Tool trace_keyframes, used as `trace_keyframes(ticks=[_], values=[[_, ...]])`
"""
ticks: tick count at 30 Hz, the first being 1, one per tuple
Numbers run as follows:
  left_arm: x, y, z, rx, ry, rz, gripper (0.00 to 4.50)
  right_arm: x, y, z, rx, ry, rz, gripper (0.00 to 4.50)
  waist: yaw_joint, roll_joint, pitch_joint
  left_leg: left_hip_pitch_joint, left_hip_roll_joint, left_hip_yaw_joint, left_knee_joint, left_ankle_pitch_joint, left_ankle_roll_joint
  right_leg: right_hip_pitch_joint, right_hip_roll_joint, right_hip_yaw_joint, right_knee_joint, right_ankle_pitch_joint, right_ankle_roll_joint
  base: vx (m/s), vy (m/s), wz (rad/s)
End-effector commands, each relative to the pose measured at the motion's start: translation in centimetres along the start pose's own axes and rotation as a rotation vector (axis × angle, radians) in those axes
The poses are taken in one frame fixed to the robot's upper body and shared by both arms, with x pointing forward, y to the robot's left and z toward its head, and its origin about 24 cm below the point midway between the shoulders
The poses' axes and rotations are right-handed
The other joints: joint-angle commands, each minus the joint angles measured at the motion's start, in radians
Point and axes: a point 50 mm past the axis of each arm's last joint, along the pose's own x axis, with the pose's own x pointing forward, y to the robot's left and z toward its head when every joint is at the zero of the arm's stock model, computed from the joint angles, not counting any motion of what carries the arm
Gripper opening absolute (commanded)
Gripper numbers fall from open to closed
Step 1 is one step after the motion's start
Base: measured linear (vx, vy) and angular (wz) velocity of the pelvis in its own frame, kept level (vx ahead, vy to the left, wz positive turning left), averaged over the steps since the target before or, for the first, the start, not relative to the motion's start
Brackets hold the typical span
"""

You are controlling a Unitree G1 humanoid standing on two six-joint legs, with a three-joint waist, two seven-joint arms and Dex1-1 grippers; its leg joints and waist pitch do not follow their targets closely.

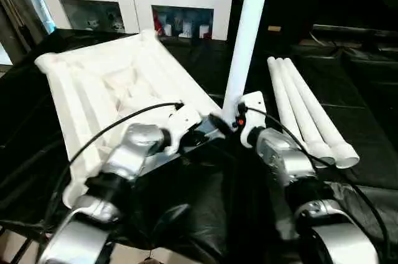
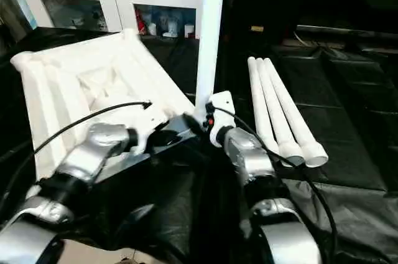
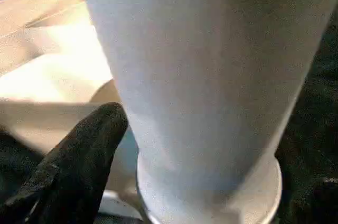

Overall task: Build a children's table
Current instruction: Rotate leg to tighten

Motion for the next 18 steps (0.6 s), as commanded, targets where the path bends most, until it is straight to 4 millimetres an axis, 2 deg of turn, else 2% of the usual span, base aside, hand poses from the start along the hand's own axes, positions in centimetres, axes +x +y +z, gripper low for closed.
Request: trace_keyframes(ticks=[1, 4, 7, 10, 12, 15, 16, 18], values=[[1.1, -2.2, 1.9, 0.093, -0.093, -0.186, 0.00, 0.5, 2.5, -1.4, 0.002, 0.061, 0.203, 3.98, 0.006, 0.000, -0.059, 0.008, 0.064, -0.020, -0.066, -0.179, 0.067, 0.043, -0.094, 0.050, -0.070, -0.081, -0.247, 0.000, 0.000, 0.00], [0.5, -2.3, 1.5, 0.102, -0.078, -0.219, 0.00, -0.6, 2.1, -1.2, -0.020, 0.058, 0.263, 3.98, 0.011, 0.001, -0.059, 0.011, 0.065, -0.019, -0.066, -0.172, 0.074, 0.043, -0.093, 0.049, -0.069, -0.070, -0.254, 0.000, 0.000, 0.00], [-0.2, -2.3, 1.1, 0.104, -0.063, -0.250, 0.00, -2.0, 1.8, -1.2, -0.045, 0.084, 0.359, 3.98, 0.017, 0.000, -0.056, 0.011, 0.066, -0.017, -0.067, -0.183, 0.068, 0.042, -0.092, 0.049, -0.070, -0.094, -0.254, 0.000, 0.000, 0.00], [-0.5, -2.4, 0.9, 0.104, -0.053, -0.274, 0.00, -2.6, 1.8, -1.3, -0.048, 0.102, 0.399, 3.98, 0.025, -0.001, -0.055, 0.013, 0.067, -0.017, -0.068, -0.191, 0.062, 0.040, -0.092, 0.049, -0.072, -0.122, -0.247, 0.000, 0.000, 0.00], [-1.0, -2.6, 0.6, 0.103, -0.037, -0.315, 0.00, -3.3, 1.9, -1.5, -0.042, 0.126, 0.449, 3.74, 0.027, -0.002, -0.057, 0.012, 0.067, -0.017, -0.068, -0.190, 0.059, 0.041, -0.093, 0.049, -0.072, -0.128, -0.244, 0.000, 0.000, 0.00], [-1.2, -2.8, 0.5, 0.099, -0.032, -0.333, 0.00, -3.5, 2.0, -1.6, -0.033, 0.137, 0.468, 3.66, 0.026, -0.001, -0.056, 0.013, 0.067, -0.016, -0.067, -0.185, 0.059, 0.038, -0.091, 0.049, -0.071, -0.128, -0.244, 0.000, 0.000, 0.00], [-1.2, -2.8, 0.4, 0.098, -0.032, -0.336, 0.00, -3.5, 2.1, -1.7, -0.031, 0.139, 0.470, 3.42, 0.026, -0.001, -0.056, 0.013, 0.067, -0.016, -0.068, -0.189, 0.058, 0.037, -0.092, 0.049, -0.072, -0.133, -0.246, 0.000, 0.000, 0.00], [-1.2, -2.9, 0.3, 0.096, -0.032, -0.337, 0.00, -3.5, 2.2, -1.8, -0.022, 0.142, 0.477, 3.26, 0.026, -0.003, -0.056, 0.012, 0.066, -0.017, -0.067, -0.188, 0.054, 0.038, -0.093, 0.050, -0.073, -0.137, -0.244, 0.000, 0.000, 0.00]])
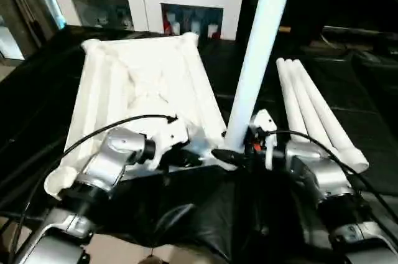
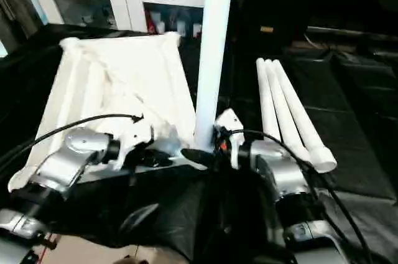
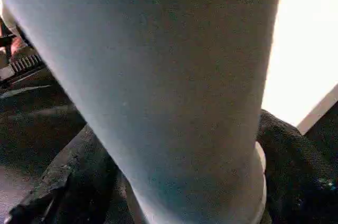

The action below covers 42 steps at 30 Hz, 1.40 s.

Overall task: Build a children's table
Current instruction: Rotate leg to tighten

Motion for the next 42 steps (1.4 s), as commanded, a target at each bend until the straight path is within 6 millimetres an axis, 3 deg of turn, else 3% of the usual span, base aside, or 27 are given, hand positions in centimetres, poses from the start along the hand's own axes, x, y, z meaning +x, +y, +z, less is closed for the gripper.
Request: trace_keyframes(ticks=[1, 6, 8, 13, 17, 19, 22, 23, 26, 30, 37, 42], values=[[1.5, -1.1, 1.5, 0.051, -0.050, -0.100, 0.00, 1.2, 1.4, -0.9, 0.028, 0.039, 0.089, 3.23, 0.000, -0.002, -0.057, 0.013, 0.065, -0.018, -0.068, -0.186, 0.051, 0.039, -0.093, 0.049, -0.073, -0.140, -0.243, 0.000, 0.000, 0.00], [1.9, -0.4, 1.8, 0.039, -0.063, -0.012, 0.00, 2.1, 1.5, -1.2, 0.067, 0.016, 0.035, 2.85, 0.000, -0.002, -0.056, 0.013, 0.064, -0.018, -0.068, -0.187, 0.049, 0.037, -0.092, 0.049, -0.073, -0.140, -0.240, 0.000, 0.000, 0.00], [2.1, 0.1, 2.0, 0.026, -0.063, 0.041, 0.00, 2.6, 1.2, -1.4, 0.078, 0.012, -0.033, 2.79, -0.002, -0.008, -0.053, 0.016, 0.064, -0.019, -0.070, -0.213, 0.039, 0.035, -0.094, 0.050, -0.080, -0.192, -0.233, 0.000, 0.000, 0.00], [3.2, 2.1, 3.0, -0.031, -0.062, 0.236, 0.00, 4.6, -0.3, -2.0, 0.119, 0.030, -0.359, 2.77, -0.018, -0.003, -0.047, 0.025, 0.059, -0.029, -0.076, -0.311, -0.026, 0.023, -0.098, 0.050, -0.096, -0.397, -0.183, 0.000, 0.000, 0.00], [3.9, 3.1, 3.8, -0.053, -0.072, 0.341, 0.00, 5.7, -1.1, -1.9, 0.212, 0.008, -0.547, 2.76, -0.027, -0.003, -0.046, 0.024, 0.057, -0.030, -0.077, -0.325, -0.026, 0.018, -0.096, 0.052, -0.100, -0.404, -0.168, 0.000, 0.000, 0.00], [4.3, 3.4, 4.4, -0.055, -0.084, 0.367, 0.00, 6.4, -1.2, -1.5, 0.228, -0.005, -0.613, 2.76, -0.023, -0.001, -0.051, 0.020, 0.058, -0.026, -0.074, -0.292, -0.010, 0.021, -0.098, 0.055, -0.098, -0.343, -0.176, 0.000, 0.000, 0.00], [4.8, 3.3, 4.7, -0.041, -0.094, 0.358, 0.00, 7.4, -0.7, -0.9, 0.188, -0.033, -0.579, 2.76, -0.024, 0.000, -0.054, 0.016, 0.057, -0.023, -0.073, -0.265, 0.000, 0.026, -0.095, 0.053, -0.092, -0.269, -0.192, 0.000, 0.000, 0.00], [4.8, 3.2, 4.7, -0.035, -0.096, 0.346, 0.00, 7.5, -0.6, -0.7, 0.197, -0.054, -0.545, 3.31, -0.023, 0.000, -0.055, 0.013, 0.057, -0.024, -0.072, -0.249, 0.007, 0.031, -0.096, 0.053, -0.088, -0.240, -0.199, 0.000, 0.000, 0.00], [4.8, 2.6, 4.4, -0.008, -0.102, 0.287, 0.00, 7.5, -0.4, -0.4, 0.201, -0.082, -0.469, 3.51, -0.023, 0.001, -0.057, 0.009, 0.059, -0.023, -0.072, -0.218, 0.029, 0.036, -0.093, 0.051, -0.080, -0.163, -0.217, 0.000, 0.000, 0.00], [4.4, 2.0, 3.8, 0.005, -0.105, 0.222, 0.00, 6.9, 0.0, -0.5, 0.108, -0.059, -0.378, 3.97, -0.022, -0.001, -0.056, 0.011, 0.062, -0.022, -0.071, -0.222, 0.039, 0.038, -0.096, 0.050, -0.079, -0.154, -0.231, 0.000, 0.000, 0.00], [3.6, 0.8, 2.9, 0.026, -0.114, 0.104, 0.00, 4.9, 1.1, -0.8, 0.044, -0.049, -0.144, 4.03, -0.021, -0.003, -0.058, 0.008, 0.062, -0.020, -0.067, -0.171, 0.078, 0.044, -0.093, 0.050, -0.072, -0.085, -0.243, 0.000, 0.000, 0.00], [3.0, 0.2, 2.3, 0.028, -0.105, 0.038, 0.00, 3.0, 1.4, -0.6, 0.010, -0.058, -0.026, 4.03, -0.020, -0.004, -0.055, 0.010, 0.063, -0.019, -0.069, -0.197, 0.071, 0.043, -0.094, 0.050, -0.078, -0.136, -0.246, 0.000, 0.000, 0.00]])
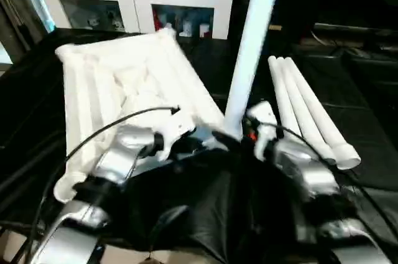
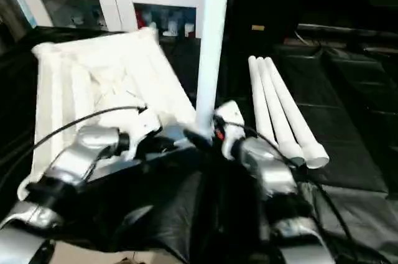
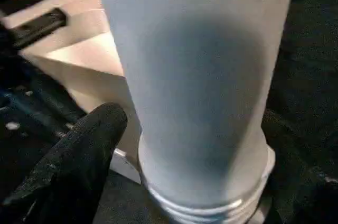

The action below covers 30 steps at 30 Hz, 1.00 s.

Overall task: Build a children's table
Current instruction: Rotate leg to tighten

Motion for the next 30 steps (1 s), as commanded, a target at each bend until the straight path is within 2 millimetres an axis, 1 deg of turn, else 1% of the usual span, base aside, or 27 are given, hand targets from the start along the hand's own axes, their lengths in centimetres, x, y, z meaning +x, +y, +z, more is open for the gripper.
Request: trace_keyframes(ticks=[1, 2, 3, 4, 5, 6, 8, 10, 11, 14, 15, 18, 19, 20, 21, 22, 23, 24, 25, 26, 27, 29, 30], values=[[1.5, -1.4, 1.6, 0.046, -0.076, -0.107, 0.00, 1.4, 2.8, -0.7, 0.012, 0.039, 0.218, 4.03, 0.005, -0.002, -0.054, 0.010, 0.065, -0.021, -0.067, -0.197, 0.068, 0.043, -0.091, 0.050, -0.077, -0.141, -0.247, 0.000, 0.000, 0.00], [1.0, -1.7, 1.3, 0.051, -0.067, -0.142, 0.00, 0.3, 2.8, -0.7, 0.008, 0.064, 0.280, 4.03, 0.006, -0.002, -0.055, 0.011, 0.066, -0.020, -0.066, -0.196, 0.068, 0.042, -0.091, 0.050, -0.076, -0.137, -0.247, 0.000, 0.000, 0.00], [0.9, -1.7, 1.2, 0.052, -0.064, -0.152, 0.00, 0.0, 2.8, -0.7, 0.007, 0.074, 0.299, 4.03, 0.013, -0.003, -0.055, 0.012, 0.066, -0.019, -0.065, -0.187, 0.074, 0.045, -0.089, 0.050, -0.075, -0.118, -0.246, 0.000, 0.000, 0.00], [0.7, -1.8, 1.0, 0.051, -0.058, -0.162, 0.00, -0.4, 2.9, -0.8, 0.005, 0.085, 0.317, 3.89, 0.015, -0.003, -0.055, 0.008, 0.066, -0.017, -0.064, -0.174, 0.081, 0.045, -0.089, 0.050, -0.072, -0.099, -0.248, 0.000, 0.000, 0.00], [0.4, -1.9, 0.8, 0.051, -0.042, -0.185, 0.00, -0.9, 2.8, -1.0, 0.007, 0.119, 0.349, 3.80, 0.017, -0.002, -0.056, 0.010, 0.067, -0.017, -0.064, -0.170, 0.082, 0.044, -0.089, 0.049, -0.072, -0.096, -0.249, 0.000, 0.000, 0.00], [0.3, -1.9, 0.7, 0.050, -0.037, -0.191, 0.00, -1.1, 2.8, -1.0, 0.006, 0.128, 0.355, 3.72, 0.020, -0.003, -0.056, 0.009, 0.066, -0.017, -0.063, -0.164, 0.083, 0.043, -0.088, 0.048, -0.071, -0.097, -0.249, 0.000, 0.000, 0.00], [0.1, -2.0, 0.5, 0.048, -0.027, -0.203, 0.00, -1.3, 2.8, -1.1, 0.004, 0.145, 0.364, 3.66, 0.022, -0.002, -0.055, 0.011, 0.066, -0.016, -0.063, -0.178, 0.076, 0.040, -0.090, 0.048, -0.074, -0.119, -0.251, 0.000, 0.000, 0.00], [-0.2, -2.2, 0.3, 0.044, -0.013, -0.228, 0.00, -1.4, 2.8, -1.2, 0.008, 0.162, 0.377, 3.39, 0.023, -0.003, -0.053, 0.012, 0.066, -0.017, -0.065, -0.200, 0.061, 0.039, -0.091, 0.049, -0.077, -0.168, -0.244, 0.000, 0.000, 0.00], [-0.3, -2.2, 0.2, 0.045, -0.009, -0.229, 0.00, -1.4, 2.8, -1.3, 0.009, 0.167, 0.382, 3.32, 0.023, -0.003, -0.053, 0.012, 0.066, -0.018, -0.066, -0.201, 0.058, 0.039, -0.092, 0.049, -0.077, -0.173, -0.241, 0.000, 0.000, 0.00], [-0.4, -2.2, 0.2, 0.042, -0.004, -0.230, 0.00, -1.4, 3.1, -1.3, 0.020, 0.174, 0.397, 3.21, 0.023, -0.004, -0.054, 0.013, 0.066, -0.018, -0.065, -0.192, 0.054, 0.038, -0.091, 0.050, -0.075, -0.159, -0.241, 0.000, 0.000, 0.00], [-0.4, -2.2, 0.2, 0.041, -0.005, -0.230, 0.00, -1.4, 3.2, -1.2, 0.024, 0.174, 0.401, 2.96, 0.023, -0.004, -0.055, 0.012, 0.065, -0.018, -0.065, -0.183, 0.055, 0.040, -0.090, 0.049, -0.074, -0.144, -0.241, 0.000, 0.000, 0.00], [-0.4, -2.1, 0.2, 0.040, -0.011, -0.208, 0.00, -1.0, 3.4, -1.4, 0.029, 0.172, 0.391, 2.89, 0.023, -0.004, -0.057, 0.012, 0.064, -0.018, -0.063, -0.170, 0.059, 0.040, -0.091, 0.049, -0.072, -0.122, -0.244, 0.000, 0.000, 0.00], [-0.4, -2.0, 0.3, 0.035, -0.017, -0.192, 0.00, -0.8, 3.3, -1.5, 0.026, 0.172, 0.369, 2.85, 0.022, -0.005, -0.056, 0.011, 0.063, -0.018, -0.063, -0.172, 0.060, 0.040, -0.091, 0.048, -0.073, -0.125, -0.244, 0.000, 0.000, 0.00], [0.0, -1.5, 0.5, 0.025, -0.026, -0.125, 0.00, 0.0, 2.8, -1.9, 0.023, 0.170, 0.257, 2.81, 0.021, -0.004, -0.055, 0.010, 0.064, -0.018, -0.063, -0.177, 0.056, 0.039, -0.092, 0.049, -0.074, -0.139, -0.242, 0.000, 0.000, 0.00], [0.0, -1.4, 0.5, 0.023, -0.027, -0.115, 0.00, 0.2, 2.7, -1.9, 0.024, 0.171, 0.240, 2.81, 0.018, -0.003, -0.053, 0.011, 0.063, -0.018, -0.064, -0.189, 0.050, 0.035, -0.093, 0.049, -0.076, -0.158, -0.242, 0.000, 0.000, 0.00], [0.3, -0.9, 0.8, 0.010, -0.035, -0.059, 0.00, 0.8, 2.2, -2.2, 0.022, 0.171, 0.130, 2.81, 0.013, -0.004, -0.049, 0.013, 0.062, -0.021, -0.069, -0.227, 0.031, 0.034, -0.093, 0.048, -0.082, -0.226, -0.234, 0.000, 0.000, 0.00], [0.4, -0.7, 0.9, 0.003, -0.039, -0.036, 0.00, 1.1, 1.9, -2.4, 0.019, 0.172, 0.079, 2.79, 0.008, -0.004, -0.045, 0.014, 0.060, -0.021, -0.070, -0.250, 0.020, 0.031, -0.093, 0.048, -0.087, -0.271, -0.227, 0.000, 0.000, 0.00], [0.6, -0.3, 1.1, -0.004, -0.040, 0.004, 0.00, 1.4, 1.6, -2.5, 0.024, 0.173, 0.021, 2.79, 0.003, -0.008, -0.044, 0.018, 0.059, -0.025, -0.071, -0.286, 0.001, 0.030, -0.096, 0.048, -0.093, -0.361, -0.205, 0.000, 0.000, 0.00], [1.0, 0.3, 1.4, -0.028, -0.047, 0.077, 0.00, 2.0, 1.1, -2.8, 0.048, 0.187, -0.080, 2.79, -0.004, -0.006, -0.044, 0.019, 0.059, -0.028, -0.072, -0.306, -0.012, 0.027, -0.097, 0.049, -0.097, -0.408, -0.187, 0.000, 0.000, 0.00], [1.1, 0.6, 1.6, -0.037, -0.049, 0.108, 0.00, 2.2, 1.1, -2.9, 0.061, 0.186, -0.103, 2.78, -0.008, -0.007, -0.043, 0.019, 0.058, -0.028, -0.072, -0.315, -0.016, 0.025, -0.095, 0.049, -0.099, -0.423, -0.182, 0.000, 0.000, 0.00], [1.3, 1.1, 1.9, -0.061, -0.055, 0.169, 0.00, 2.6, 1.0, -3.0, 0.086, 0.183, -0.147, 2.77, -0.012, -0.007, -0.043, 0.023, 0.058, -0.030, -0.072, -0.337, -0.021, 0.021, -0.094, 0.049, -0.102, -0.452, -0.165, 0.000, 0.000, 0.00], [1.5, 1.6, 2.3, -0.086, -0.062, 0.230, 0.00, 3.1, 1.1, -2.9, 0.129, 0.162, -0.183, 2.77, -0.008, -0.008, -0.043, 0.026, 0.057, -0.029, -0.070, -0.343, -0.015, 0.018, -0.096, 0.051, -0.107, -0.458, -0.159, 0.000, 0.000, 0.00], [1.7, 1.7, 2.5, -0.097, -0.067, 0.255, 0.00, 3.5, 1.2, -2.7, 0.154, 0.149, -0.199, 2.77, -0.007, -0.008, -0.044, 0.023, 0.056, -0.028, -0.070, -0.330, -0.008, 0.019, -0.096, 0.053, -0.107, -0.446, -0.158, 0.000, 0.000, 0.00]])
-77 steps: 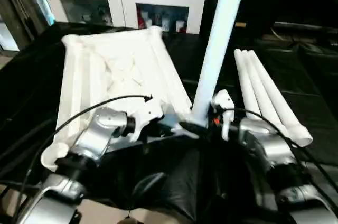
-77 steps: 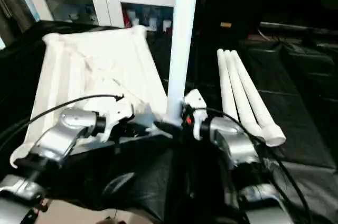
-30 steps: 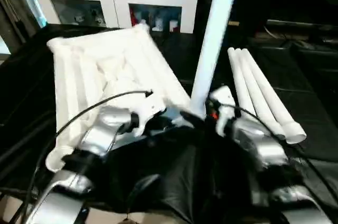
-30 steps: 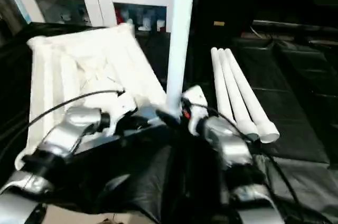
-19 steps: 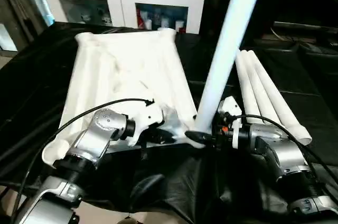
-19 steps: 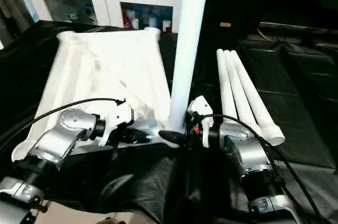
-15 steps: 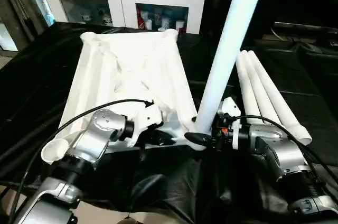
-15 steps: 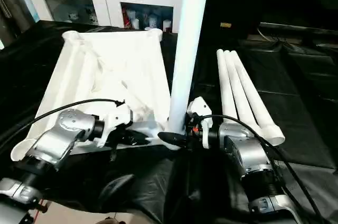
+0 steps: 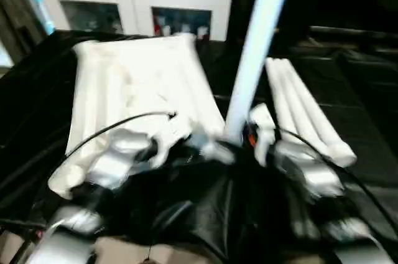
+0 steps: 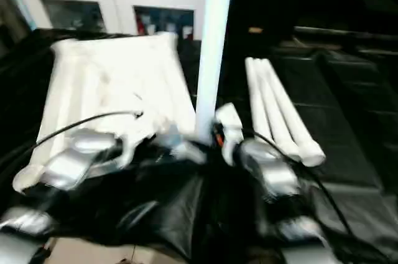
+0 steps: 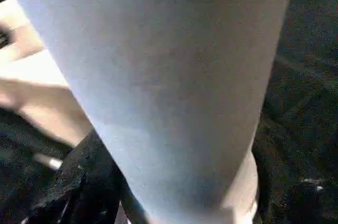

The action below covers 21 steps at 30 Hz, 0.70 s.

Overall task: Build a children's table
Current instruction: Rotate leg to tighten, then rotate table base

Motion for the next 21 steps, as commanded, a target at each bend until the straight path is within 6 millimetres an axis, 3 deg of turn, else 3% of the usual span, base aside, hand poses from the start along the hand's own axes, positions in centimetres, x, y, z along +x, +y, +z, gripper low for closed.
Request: trace_keyframes(ticks=[1, 4, 5, 11, 15, 17, 18, 20, 21], values=[[0.5, 1.0, 2.6, -0.021, -0.083, 0.136, 0.00, 1.3, 2.4, -3.0, 0.083, 0.125, 0.022, 2.77, 0.000, -0.002, -0.047, 0.016, 0.060, -0.028, -0.076, -0.310, -0.005, 0.018, -0.093, 0.052, -0.103, -0.406, -0.165, 0.000, 0.000, 0.00], [0.9, 0.8, 3.2, -0.029, -0.100, 0.144, 0.00, 2.0, 3.1, -2.7, 0.097, 0.094, 0.036, 2.77, 0.004, -0.002, -0.052, 0.012, 0.060, -0.024, -0.074, -0.267, 0.007, 0.023, -0.091, 0.052, -0.093, -0.290, -0.192, 0.000, 0.000, 0.00], [1.1, 0.5, 3.3, -0.022, -0.108, 0.128, 0.00, 2.2, 3.4, -2.7, 0.104, 0.083, 0.055, 3.33, 0.005, -0.003, -0.053, 0.008, 0.058, -0.023, -0.073, -0.246, 0.018, 0.028, -0.092, 0.051, -0.091, -0.257, -0.200, 0.000, 0.000, 0.00], [1.8, -0.7, 3.8, 0.016, -0.145, 0.056, 0.00, 2.4, 3.4, -2.2, 0.077, 0.053, 0.047, 3.67, 0.008, -0.001, -0.056, 0.005, 0.060, -0.021, -0.069, -0.195, 0.042, 0.033, -0.090, 0.049, -0.081, -0.157, -0.225, 0.000, 0.000, 0.00], [2.5, -0.4, 4.1, 0.007, -0.137, 0.112, 0.00, 0.4, -0.4, -0.6, 0.105, -0.080, -0.155, 3.67, 0.011, -0.001, -0.052, 0.012, 0.061, -0.018, -0.071, -0.233, 0.034, 0.029, -0.089, 0.051, -0.089, -0.213, -0.216, 0.000, 0.000, 0.00], [2.6, -0.4, 4.2, 0.003, -0.139, 0.122, 0.00, 0.0, -0.8, -0.5, 0.114, -0.094, -0.165, 3.67, 0.019, -0.001, -0.053, 0.015, 0.061, -0.017, -0.070, -0.233, 0.036, 0.029, -0.089, 0.052, -0.090, -0.219, -0.208, 0.000, 0.000, 0.00], [2.7, -0.3, 4.4, 0.001, -0.141, 0.133, 0.00, -0.5, -1.3, -0.2, 0.109, -0.111, -0.174, 3.67, 0.021, -0.001, -0.054, 0.006, 0.061, -0.019, -0.072, -0.207, 0.040, 0.036, -0.090, 0.051, -0.085, -0.194, -0.206, 0.000, 0.000, 0.00], [2.9, -0.2, 4.7, 0.006, -0.141, 0.167, 0.00, -1.5, -1.8, 0.2, 0.096, -0.135, -0.176, 3.67, 0.023, -0.004, -0.060, 0.003, 0.060, -0.019, -0.068, -0.166, 0.053, 0.040, -0.089, 0.050, -0.078, -0.125, -0.205, 0.000, 0.000, 0.00], [3.0, -0.1, 4.9, 0.012, -0.152, 0.177, 0.44, -2.1, -2.1, 0.4, 0.089, -0.150, -0.172, 3.80, 0.024, -0.002, -0.062, 0.001, 0.059, -0.018, -0.064, -0.134, 0.069, 0.041, -0.088, 0.049, -0.074, -0.066, -0.213, 0.000, 0.000, 0.00]])
